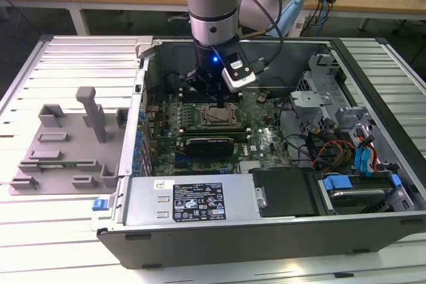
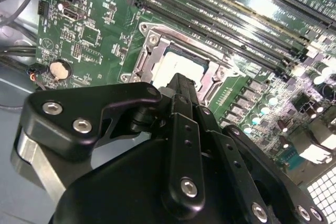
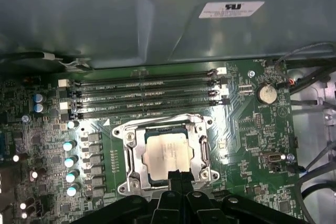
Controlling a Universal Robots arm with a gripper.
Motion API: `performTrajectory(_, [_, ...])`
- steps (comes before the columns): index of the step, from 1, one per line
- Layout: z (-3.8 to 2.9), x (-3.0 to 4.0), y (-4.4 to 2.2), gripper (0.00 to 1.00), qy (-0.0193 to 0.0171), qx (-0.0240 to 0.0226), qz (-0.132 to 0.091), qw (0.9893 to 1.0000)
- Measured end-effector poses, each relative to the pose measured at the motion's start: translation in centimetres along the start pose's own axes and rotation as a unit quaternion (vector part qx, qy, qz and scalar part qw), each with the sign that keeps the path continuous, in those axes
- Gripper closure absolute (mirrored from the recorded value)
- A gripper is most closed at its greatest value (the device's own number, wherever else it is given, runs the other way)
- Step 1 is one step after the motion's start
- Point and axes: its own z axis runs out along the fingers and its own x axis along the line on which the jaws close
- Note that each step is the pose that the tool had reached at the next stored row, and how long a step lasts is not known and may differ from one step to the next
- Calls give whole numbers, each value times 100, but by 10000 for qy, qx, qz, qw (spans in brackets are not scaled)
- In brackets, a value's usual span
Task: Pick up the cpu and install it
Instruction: 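Install the second cpu locking lever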
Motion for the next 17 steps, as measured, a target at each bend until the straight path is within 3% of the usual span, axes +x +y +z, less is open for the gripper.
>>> performTrajectory(7, [-4,-12,-114,89,6,1,0,10000])
performTrajectory(12, [6,-26,-270,89,61,6,-8,10000])
performTrajectory(13, [16,-26,-297,89,80,2,-95,9999])
performTrajectory(17, [27,-25,-298,89,105,-12,-497,9987])
